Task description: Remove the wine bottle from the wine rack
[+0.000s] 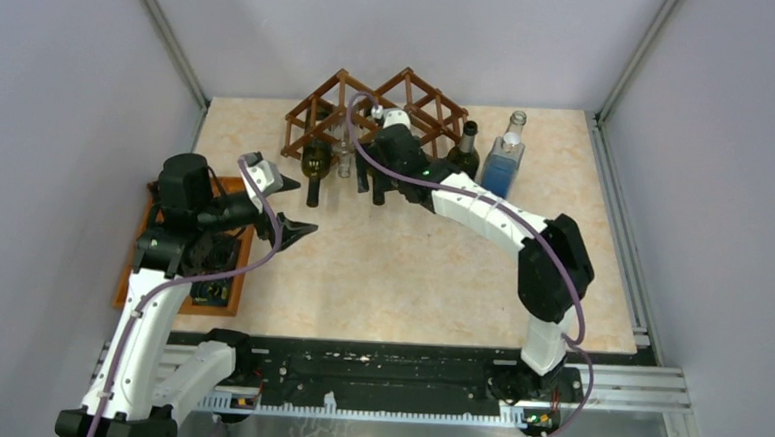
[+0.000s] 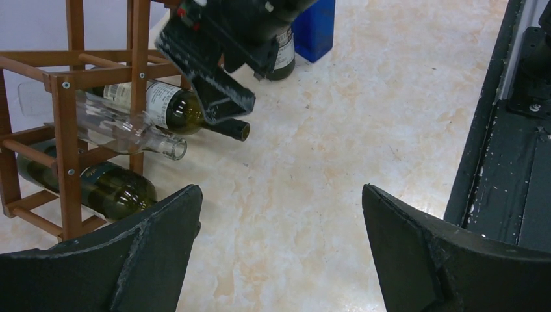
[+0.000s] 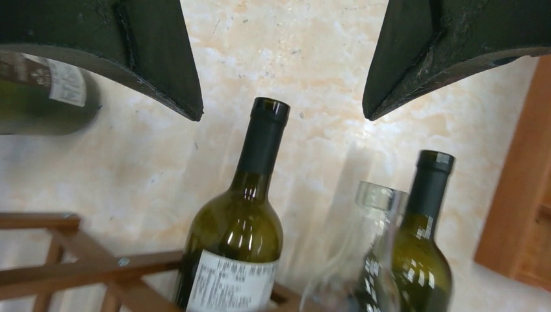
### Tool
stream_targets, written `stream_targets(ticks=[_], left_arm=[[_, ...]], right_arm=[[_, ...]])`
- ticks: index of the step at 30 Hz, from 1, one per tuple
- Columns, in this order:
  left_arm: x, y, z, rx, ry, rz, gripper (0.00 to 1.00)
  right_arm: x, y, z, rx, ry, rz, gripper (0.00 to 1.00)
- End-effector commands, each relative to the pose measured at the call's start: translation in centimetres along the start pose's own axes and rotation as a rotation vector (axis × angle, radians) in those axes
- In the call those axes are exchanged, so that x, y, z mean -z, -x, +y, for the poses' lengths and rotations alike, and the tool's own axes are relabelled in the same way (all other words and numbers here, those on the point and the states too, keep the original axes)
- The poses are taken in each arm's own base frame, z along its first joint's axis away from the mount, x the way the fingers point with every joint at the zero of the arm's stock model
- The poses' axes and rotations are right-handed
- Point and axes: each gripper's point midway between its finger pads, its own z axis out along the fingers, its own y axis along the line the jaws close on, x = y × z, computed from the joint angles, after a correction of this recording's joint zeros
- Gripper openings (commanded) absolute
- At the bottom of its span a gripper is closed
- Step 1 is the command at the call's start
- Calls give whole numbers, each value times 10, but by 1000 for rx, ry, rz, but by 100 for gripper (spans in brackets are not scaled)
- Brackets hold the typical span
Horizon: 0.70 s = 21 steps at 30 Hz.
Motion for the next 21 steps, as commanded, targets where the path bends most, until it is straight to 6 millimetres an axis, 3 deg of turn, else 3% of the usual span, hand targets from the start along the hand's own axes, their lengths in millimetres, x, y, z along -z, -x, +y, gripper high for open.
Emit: stream_targets(ticks=[1, 21], left_arm=[[4, 9, -2, -44, 1, -18, 99], [5, 3, -6, -57, -2, -9, 99]], right_arm=[[-14, -2, 9, -42, 12, 7, 91], [-86, -46, -18, -143, -67, 125, 83]])
